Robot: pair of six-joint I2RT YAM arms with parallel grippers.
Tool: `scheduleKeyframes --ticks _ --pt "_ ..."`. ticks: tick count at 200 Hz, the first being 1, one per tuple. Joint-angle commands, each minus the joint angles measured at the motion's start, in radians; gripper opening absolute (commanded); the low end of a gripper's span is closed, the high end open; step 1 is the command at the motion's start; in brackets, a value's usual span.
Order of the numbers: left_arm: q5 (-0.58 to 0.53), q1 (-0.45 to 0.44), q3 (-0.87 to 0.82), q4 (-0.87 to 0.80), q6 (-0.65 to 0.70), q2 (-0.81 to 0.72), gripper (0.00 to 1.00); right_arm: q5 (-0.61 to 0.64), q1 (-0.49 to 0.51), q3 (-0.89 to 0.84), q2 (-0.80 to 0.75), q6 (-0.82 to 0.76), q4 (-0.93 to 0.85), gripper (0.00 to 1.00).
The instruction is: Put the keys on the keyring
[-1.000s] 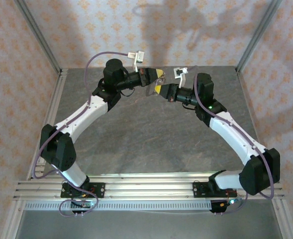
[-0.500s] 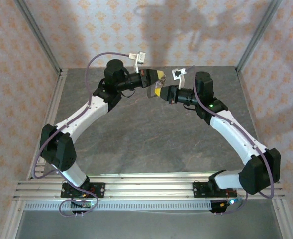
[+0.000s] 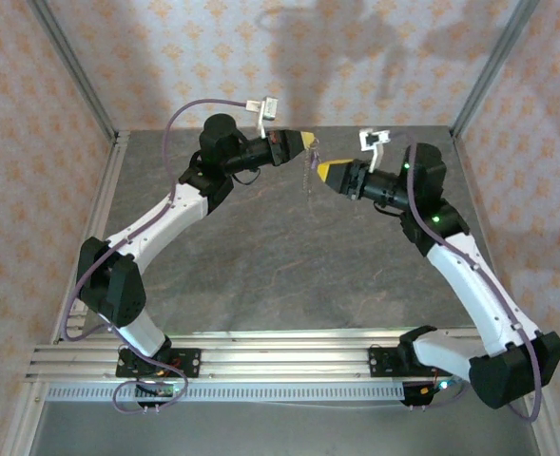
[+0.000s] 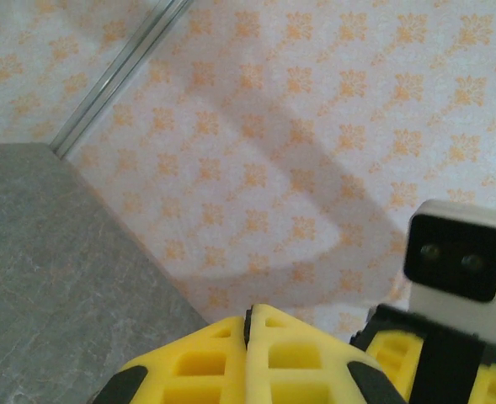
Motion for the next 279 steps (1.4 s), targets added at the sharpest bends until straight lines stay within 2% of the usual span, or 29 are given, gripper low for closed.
scheduleKeyframes --ticks 1,36,90,129,200,279 --pt "-0.007 0.001 -0.010 0.068 -0.002 -0.050 0.00 0.128 -0.018 -0.028 -0.013 0.111 0.174 0.26" --pt "-0.004 0.000 -0.020 0.071 0.000 -0.057 0.00 0.247 -0.022 -0.017 0.036 0.193 0.280 0.28" --pt "-0.001 -0.001 -0.026 0.088 -0.009 -0.063 0.00 0.196 -0.021 -0.010 0.177 0.304 0.446 0.27" --pt "-0.002 0.000 -0.022 0.092 -0.014 -0.062 0.00 0.160 -0.014 -0.062 0.210 0.380 0.571 0.21" --pt "-0.006 0.000 -0.012 0.095 -0.016 -0.056 0.00 0.163 0.054 -0.149 0.162 0.362 0.573 0.07" --pt "-0.003 -0.002 -0.005 0.088 -0.016 -0.053 0.00 0.180 0.067 -0.143 0.146 0.355 0.568 0.07"
